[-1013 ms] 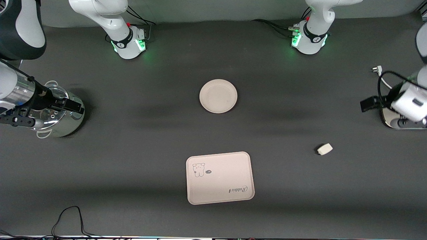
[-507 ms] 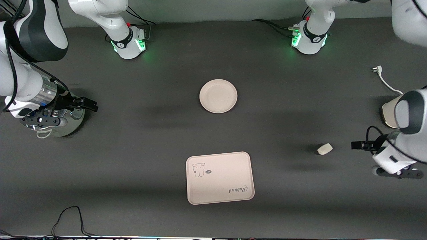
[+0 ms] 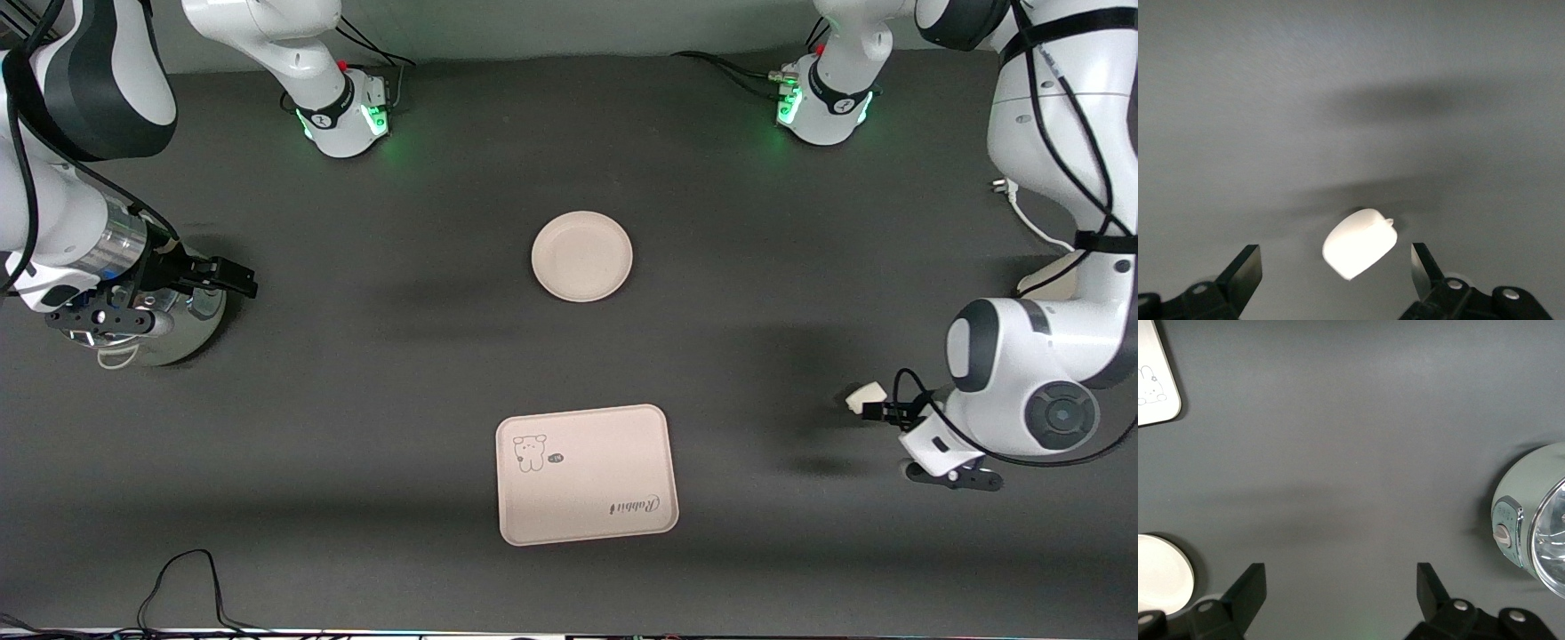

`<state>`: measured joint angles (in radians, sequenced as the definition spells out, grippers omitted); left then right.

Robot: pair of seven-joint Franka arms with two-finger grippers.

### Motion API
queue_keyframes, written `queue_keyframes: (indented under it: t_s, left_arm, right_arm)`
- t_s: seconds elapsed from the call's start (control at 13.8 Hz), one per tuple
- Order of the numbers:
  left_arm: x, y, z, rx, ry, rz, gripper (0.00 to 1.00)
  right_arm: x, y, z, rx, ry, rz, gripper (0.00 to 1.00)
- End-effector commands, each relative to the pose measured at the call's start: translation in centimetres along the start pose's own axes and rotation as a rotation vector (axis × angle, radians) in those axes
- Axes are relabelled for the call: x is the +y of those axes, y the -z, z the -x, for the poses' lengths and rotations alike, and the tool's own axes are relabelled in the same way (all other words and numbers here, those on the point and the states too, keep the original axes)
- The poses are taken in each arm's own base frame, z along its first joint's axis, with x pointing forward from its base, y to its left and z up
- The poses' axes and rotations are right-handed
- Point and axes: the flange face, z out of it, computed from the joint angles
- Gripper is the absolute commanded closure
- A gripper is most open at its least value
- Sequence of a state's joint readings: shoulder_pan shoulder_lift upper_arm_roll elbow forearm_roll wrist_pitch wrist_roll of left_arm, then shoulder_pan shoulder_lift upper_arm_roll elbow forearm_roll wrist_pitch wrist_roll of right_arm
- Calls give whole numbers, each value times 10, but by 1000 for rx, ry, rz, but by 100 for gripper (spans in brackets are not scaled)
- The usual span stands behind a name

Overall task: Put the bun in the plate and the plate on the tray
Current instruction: 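Grasp the bun with the left gripper while the right gripper moves out, then carry the bun to the plate while the right gripper approaches the plate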

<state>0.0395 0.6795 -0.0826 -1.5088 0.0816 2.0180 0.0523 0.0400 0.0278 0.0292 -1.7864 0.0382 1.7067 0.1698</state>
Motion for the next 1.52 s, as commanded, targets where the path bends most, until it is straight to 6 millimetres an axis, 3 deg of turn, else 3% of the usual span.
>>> queue_keyframes:
  t_s: [0.0, 0.22, 0.43, 0.51, 0.72, 0.8, 0.94, 1.01, 1.23, 1.45]
  left_arm:
    - [4, -27, 22, 7, 4, 15, 0]
    - [6, -46, 42, 13, 4, 18, 0]
    - [7, -53, 47, 19, 7, 20, 3]
    - [7, -53, 47, 19, 7, 20, 14]
    - [6, -50, 46, 24, 2, 19, 75]
    - [6, -49, 45, 25, 3, 19, 86]
    - [7, -47, 44, 31, 0, 19, 92]
    - [9, -42, 43, 34, -1, 18, 93]
    - [17, 8, 41, 52, -2, 11, 96]
    - [31, 85, 42, -13, 13, 6, 96]
  right_arm:
    - [3, 4, 3, 2, -13, -2, 0]
    - [2, -14, -2, -36, -22, 4, 0]
    - [-10, -28, -1, -70, -86, -54, 0]
    - [-22, -31, 1, -84, -82, -92, 0]
    - [-81, -48, 17, -85, -77, -126, 0]
    - [-104, -56, 23, -76, -80, -147, 0]
    - [-140, -78, 36, -65, -57, -202, 0]
    - [-156, -90, 44, -50, -57, -229, 0]
    - [-200, -136, 68, -19, -53, -227, 0]
    - [-211, -175, 86, 26, -43, -224, 0]
